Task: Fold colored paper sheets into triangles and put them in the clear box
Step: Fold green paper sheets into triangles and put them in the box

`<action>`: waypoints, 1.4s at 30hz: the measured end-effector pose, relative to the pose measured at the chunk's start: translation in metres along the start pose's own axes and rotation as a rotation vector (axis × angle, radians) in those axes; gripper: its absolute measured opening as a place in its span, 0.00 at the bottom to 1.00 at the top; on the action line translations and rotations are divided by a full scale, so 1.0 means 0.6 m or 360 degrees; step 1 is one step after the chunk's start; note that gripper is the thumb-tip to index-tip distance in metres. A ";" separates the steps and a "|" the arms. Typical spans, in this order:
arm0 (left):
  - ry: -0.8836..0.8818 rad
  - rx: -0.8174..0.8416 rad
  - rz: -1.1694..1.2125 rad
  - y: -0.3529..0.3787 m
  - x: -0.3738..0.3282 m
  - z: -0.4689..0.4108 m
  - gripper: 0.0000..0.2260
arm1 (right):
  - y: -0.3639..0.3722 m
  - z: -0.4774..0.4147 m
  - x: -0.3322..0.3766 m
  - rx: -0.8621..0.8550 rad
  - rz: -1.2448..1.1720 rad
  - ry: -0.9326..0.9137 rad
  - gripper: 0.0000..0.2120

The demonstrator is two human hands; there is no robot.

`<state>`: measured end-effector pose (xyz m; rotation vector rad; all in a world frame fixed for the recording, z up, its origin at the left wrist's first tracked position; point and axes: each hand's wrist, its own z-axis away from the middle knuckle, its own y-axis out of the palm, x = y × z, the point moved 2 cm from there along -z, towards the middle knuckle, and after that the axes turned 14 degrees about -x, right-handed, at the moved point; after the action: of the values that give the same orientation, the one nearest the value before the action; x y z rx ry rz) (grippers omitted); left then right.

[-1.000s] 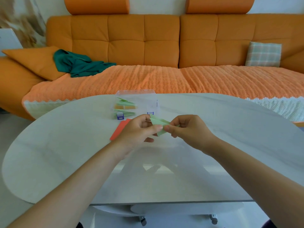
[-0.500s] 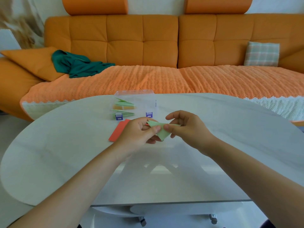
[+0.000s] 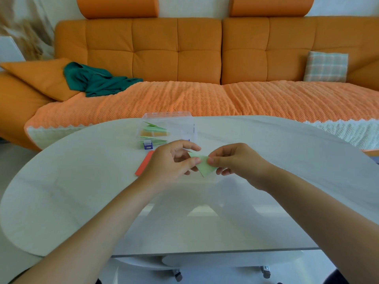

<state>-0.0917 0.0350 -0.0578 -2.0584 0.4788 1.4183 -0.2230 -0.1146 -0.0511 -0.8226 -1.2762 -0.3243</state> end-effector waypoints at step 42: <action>0.0805 0.0303 -0.0978 0.052 0.053 0.023 0.13 | 0.043 -0.003 -0.021 -0.0042 0.1295 -0.0329 0.02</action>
<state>-0.1082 0.0215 -0.0993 -2.1370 0.1368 0.4787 -0.2088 -0.1009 -0.0724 -1.3432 -1.0213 0.4052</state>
